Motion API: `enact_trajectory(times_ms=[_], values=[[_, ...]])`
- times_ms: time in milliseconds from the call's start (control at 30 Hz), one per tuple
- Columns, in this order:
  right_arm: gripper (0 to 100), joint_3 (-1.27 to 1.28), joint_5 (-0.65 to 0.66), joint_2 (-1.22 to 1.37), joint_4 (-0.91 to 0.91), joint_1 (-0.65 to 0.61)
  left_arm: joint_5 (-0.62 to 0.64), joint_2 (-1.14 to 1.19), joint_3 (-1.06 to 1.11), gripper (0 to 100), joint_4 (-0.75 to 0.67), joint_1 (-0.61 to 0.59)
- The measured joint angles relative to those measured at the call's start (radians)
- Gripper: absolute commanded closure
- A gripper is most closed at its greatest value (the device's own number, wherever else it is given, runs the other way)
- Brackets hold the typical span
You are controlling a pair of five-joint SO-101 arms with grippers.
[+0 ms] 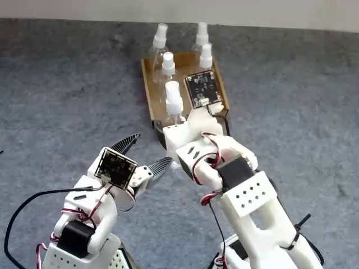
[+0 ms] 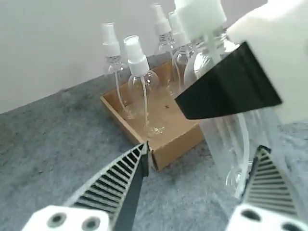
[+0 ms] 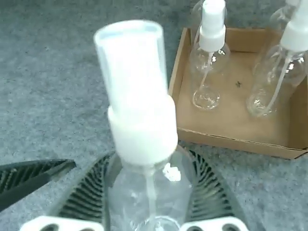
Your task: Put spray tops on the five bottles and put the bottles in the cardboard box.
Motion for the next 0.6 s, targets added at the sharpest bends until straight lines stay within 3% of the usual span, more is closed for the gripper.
enact_trajectory(times_ms=[300,600], values=[[99.5,0.000,0.066,-0.002,0.002,0.008,-0.003,0.000,0.002,74,0.000,-0.020],[99.5,-0.068,0.072,0.120,-0.130,0.147,-0.020,0.012,0.012,74,-0.011,-0.078]])
